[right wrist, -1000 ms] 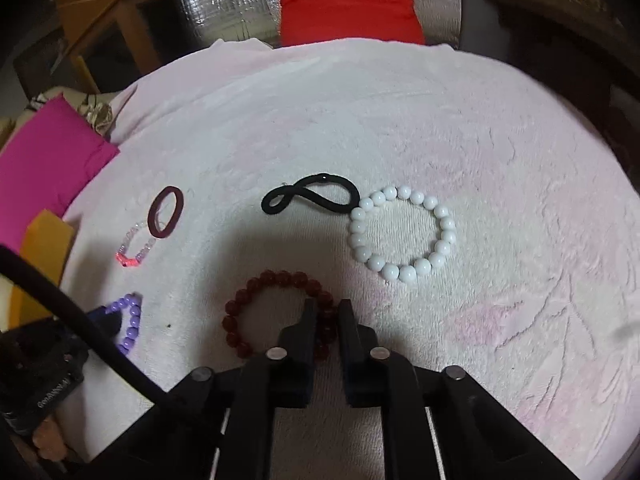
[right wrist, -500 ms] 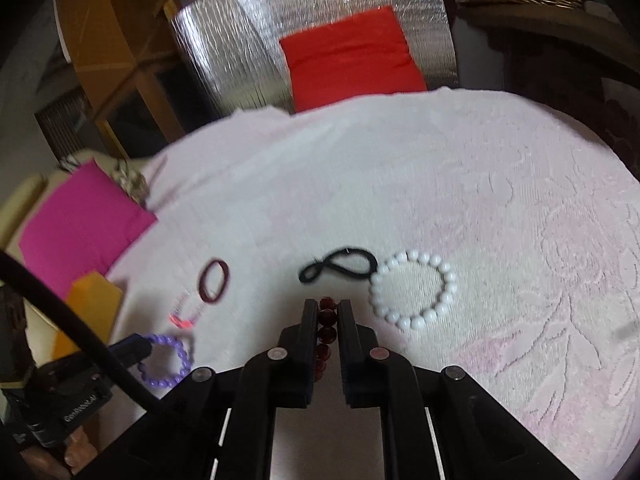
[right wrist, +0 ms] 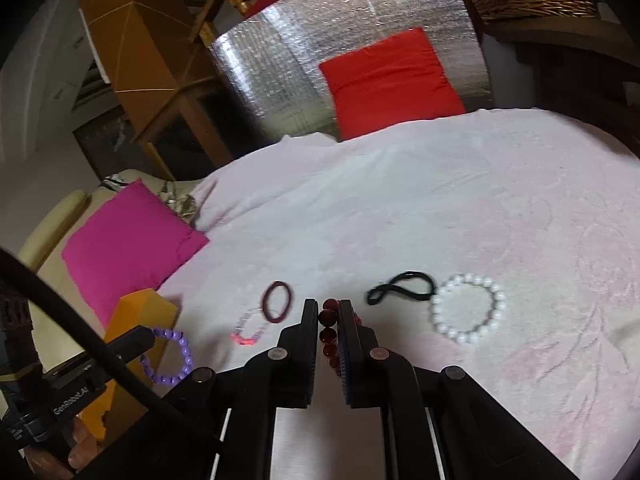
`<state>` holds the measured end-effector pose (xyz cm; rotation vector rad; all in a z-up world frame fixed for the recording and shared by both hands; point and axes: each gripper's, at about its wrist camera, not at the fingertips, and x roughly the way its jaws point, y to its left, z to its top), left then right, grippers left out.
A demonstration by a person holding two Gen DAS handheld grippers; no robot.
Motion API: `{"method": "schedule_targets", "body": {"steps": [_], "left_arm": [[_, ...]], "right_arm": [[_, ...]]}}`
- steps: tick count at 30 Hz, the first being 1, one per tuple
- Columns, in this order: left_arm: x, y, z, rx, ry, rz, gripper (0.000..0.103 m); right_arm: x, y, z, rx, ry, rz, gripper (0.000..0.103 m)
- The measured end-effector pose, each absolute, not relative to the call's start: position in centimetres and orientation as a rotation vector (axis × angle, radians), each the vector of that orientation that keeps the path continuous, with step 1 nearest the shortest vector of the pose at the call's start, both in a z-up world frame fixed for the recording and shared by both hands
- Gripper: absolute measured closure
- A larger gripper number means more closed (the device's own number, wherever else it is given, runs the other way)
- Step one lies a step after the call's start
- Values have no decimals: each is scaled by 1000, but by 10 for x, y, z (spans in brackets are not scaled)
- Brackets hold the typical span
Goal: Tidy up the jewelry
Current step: 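Carry the purple and red bead bracelets over the orange box with both tools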
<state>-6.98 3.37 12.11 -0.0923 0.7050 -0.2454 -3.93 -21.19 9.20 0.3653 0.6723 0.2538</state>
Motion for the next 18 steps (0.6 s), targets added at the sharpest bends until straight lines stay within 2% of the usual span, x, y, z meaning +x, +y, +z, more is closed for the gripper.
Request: {"method": "schedule_targets", "body": {"steps": [8, 14, 18], "left_arm": [[-122, 82, 156, -130, 608, -162, 94], [-147, 160, 175, -161, 587, -32, 94], [-155, 216, 169, -188, 607, 70, 94]], "right_arm": [[-47, -165, 100, 336, 649, 335, 92], [-57, -118, 112, 302, 631, 399, 92], [-62, -70, 129, 269, 636, 474, 92]]}}
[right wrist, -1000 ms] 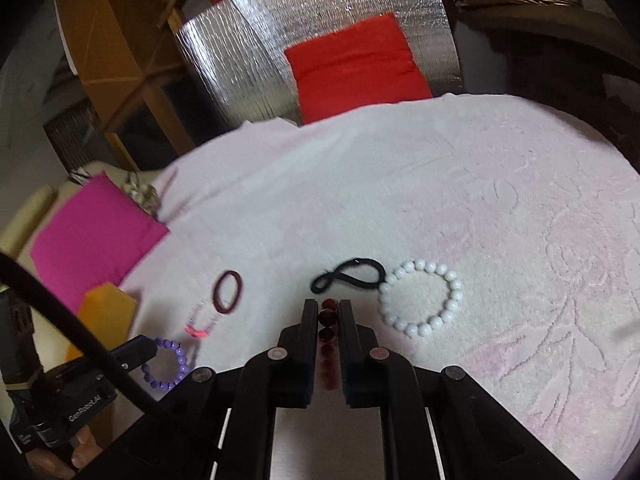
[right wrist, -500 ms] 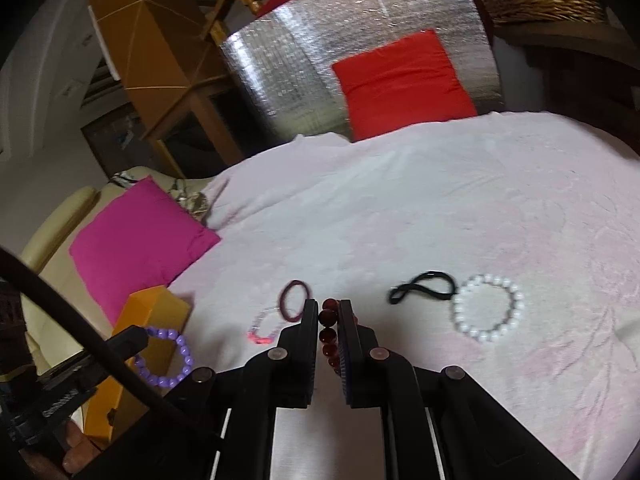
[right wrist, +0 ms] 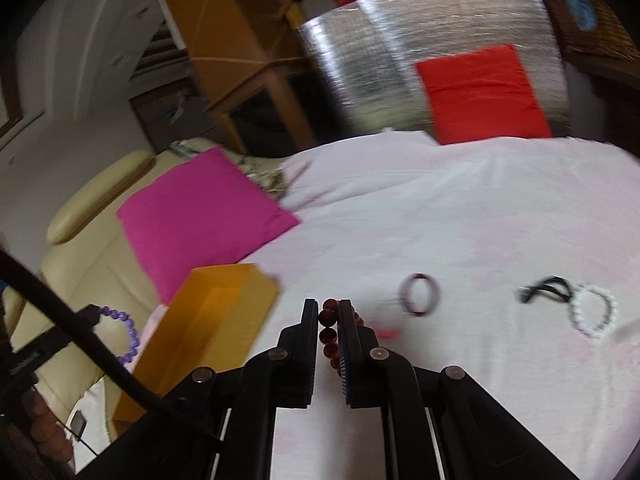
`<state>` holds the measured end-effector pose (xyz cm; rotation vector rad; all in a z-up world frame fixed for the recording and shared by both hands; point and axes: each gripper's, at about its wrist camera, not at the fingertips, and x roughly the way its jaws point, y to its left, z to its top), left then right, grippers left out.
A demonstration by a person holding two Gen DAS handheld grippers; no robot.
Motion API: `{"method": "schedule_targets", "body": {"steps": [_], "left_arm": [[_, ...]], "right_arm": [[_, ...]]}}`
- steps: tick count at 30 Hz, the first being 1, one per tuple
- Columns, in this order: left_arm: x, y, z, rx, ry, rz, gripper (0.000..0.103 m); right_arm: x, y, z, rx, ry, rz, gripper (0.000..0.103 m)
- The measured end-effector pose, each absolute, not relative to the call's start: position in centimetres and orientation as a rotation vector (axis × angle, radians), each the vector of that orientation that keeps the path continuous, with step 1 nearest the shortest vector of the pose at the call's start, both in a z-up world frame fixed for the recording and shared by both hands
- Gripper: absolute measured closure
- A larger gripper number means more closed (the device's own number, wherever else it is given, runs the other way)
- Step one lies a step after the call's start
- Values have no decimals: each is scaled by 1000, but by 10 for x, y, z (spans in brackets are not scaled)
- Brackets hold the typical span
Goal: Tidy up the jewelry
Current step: 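Carry the purple and red bead bracelets over the orange box with both tools, then open the right tool releasing the red bracelet while the left tool releases the purple bracelet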
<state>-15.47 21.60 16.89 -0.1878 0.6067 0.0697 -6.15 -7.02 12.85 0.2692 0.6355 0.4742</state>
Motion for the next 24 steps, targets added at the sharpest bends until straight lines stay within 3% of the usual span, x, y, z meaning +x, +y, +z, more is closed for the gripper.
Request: {"method": "schedule_targets", "body": {"steps": [10, 24], "left_arm": [[-150, 300, 115, -298, 709, 153, 94], [-114, 317, 74, -321, 825, 139, 94]], "right_arm": [[-53, 62, 156, 196, 695, 687, 92], [-16, 175, 112, 36, 860, 671, 92]]}}
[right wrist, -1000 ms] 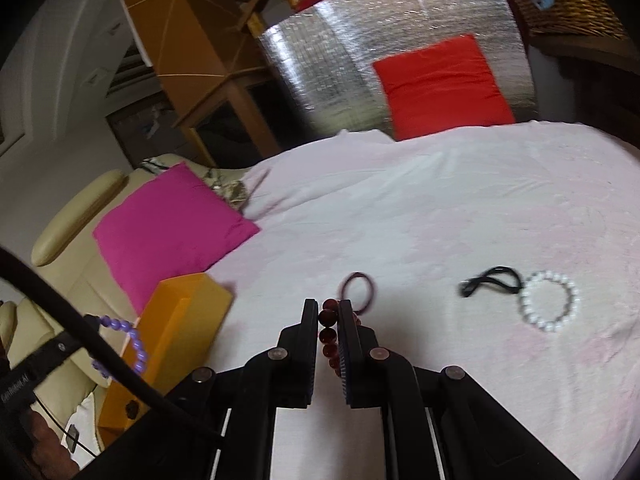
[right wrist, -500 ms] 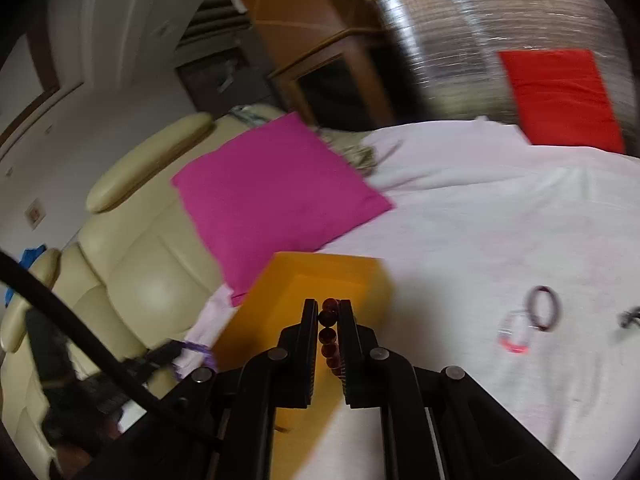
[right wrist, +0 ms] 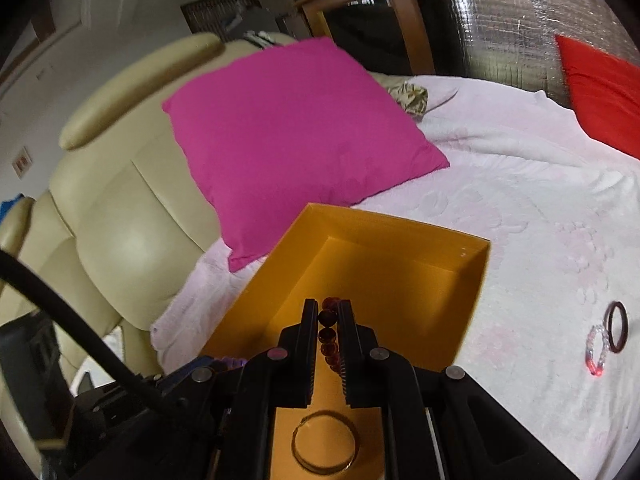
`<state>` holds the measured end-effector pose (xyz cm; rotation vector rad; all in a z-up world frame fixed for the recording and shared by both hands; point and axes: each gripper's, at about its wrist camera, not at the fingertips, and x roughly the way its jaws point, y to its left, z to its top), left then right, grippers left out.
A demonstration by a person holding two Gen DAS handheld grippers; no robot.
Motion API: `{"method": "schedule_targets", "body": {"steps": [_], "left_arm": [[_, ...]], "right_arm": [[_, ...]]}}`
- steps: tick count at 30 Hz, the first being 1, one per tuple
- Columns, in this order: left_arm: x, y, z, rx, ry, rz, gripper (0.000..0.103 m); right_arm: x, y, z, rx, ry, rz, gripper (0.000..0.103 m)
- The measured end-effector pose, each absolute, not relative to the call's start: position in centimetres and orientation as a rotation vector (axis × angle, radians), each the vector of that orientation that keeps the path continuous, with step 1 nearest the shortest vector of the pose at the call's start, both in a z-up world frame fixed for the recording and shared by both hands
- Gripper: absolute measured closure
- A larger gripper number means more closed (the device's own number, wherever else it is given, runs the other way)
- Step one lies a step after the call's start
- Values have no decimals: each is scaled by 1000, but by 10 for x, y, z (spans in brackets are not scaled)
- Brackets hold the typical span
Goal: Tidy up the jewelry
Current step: 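Open the right tool releasing the red bracelet while the left tool releases the purple bracelet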
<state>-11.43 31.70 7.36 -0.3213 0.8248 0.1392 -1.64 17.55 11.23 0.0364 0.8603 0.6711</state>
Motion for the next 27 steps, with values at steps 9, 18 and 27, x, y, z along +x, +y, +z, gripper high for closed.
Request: {"method": "schedule_targets", "body": {"steps": [9, 18, 27], "left_arm": [[-100, 324, 56, -305, 899, 147, 94], [-91, 329, 41, -278, 990, 174, 93], [-101, 323, 65, -245, 940, 223, 49]], "right_arm": [[-3, 203, 94, -37, 910, 623, 92], [6, 209, 82, -61, 955, 562, 92], [5, 181, 107, 3, 904, 549, 58]]}}
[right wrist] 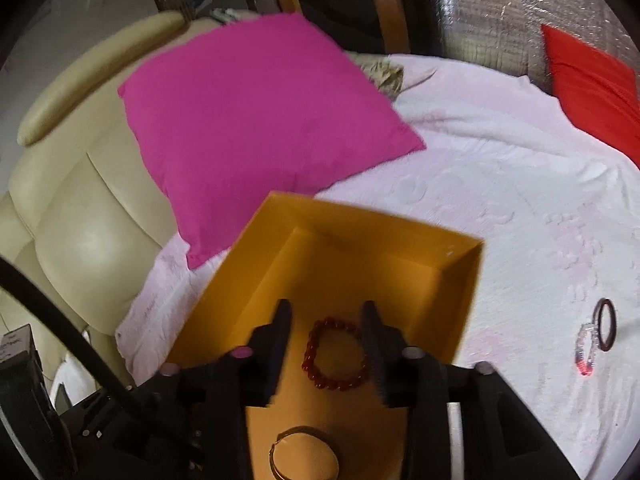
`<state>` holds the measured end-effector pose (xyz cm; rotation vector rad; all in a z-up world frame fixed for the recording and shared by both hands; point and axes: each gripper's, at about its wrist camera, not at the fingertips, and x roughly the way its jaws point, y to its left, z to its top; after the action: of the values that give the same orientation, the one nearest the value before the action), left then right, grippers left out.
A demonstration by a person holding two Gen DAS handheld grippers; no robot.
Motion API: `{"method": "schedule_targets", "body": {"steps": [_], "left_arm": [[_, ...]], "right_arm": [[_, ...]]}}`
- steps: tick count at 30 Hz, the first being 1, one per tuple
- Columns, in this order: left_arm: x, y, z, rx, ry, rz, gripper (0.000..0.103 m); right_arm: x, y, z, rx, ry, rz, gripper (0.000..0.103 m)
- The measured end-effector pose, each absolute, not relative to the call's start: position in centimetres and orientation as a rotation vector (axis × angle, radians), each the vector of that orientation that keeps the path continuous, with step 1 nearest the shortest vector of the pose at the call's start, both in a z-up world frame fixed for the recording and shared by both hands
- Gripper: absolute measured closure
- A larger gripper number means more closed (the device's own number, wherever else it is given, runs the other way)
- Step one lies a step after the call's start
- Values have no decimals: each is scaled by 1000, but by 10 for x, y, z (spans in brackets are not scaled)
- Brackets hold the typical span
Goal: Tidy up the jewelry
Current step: 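Open the right tool releasing the red bracelet while the left tool releases the purple bracelet, then move both tools back from the box toward the remaining bracelets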
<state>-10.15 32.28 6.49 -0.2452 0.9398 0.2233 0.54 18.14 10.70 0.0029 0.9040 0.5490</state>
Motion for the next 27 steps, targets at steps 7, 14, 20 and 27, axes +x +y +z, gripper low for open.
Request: {"method": "schedule_targets", "body": {"steps": [7, 14, 20, 27], "left_arm": [[-115, 298, 108, -190, 859, 232, 41], [-125, 248, 146, -121, 799, 191, 38], [-124, 194, 170, -48, 762, 140, 36], [-106, 131, 165, 65, 771, 84, 36]], "right_arm": [[-3, 121, 142, 65, 798, 513, 59], [-13, 14, 167, 173, 747, 406, 59], [-36, -100, 186, 261, 691, 296, 57], [-64, -223, 186, 386, 628, 170, 53]]}}
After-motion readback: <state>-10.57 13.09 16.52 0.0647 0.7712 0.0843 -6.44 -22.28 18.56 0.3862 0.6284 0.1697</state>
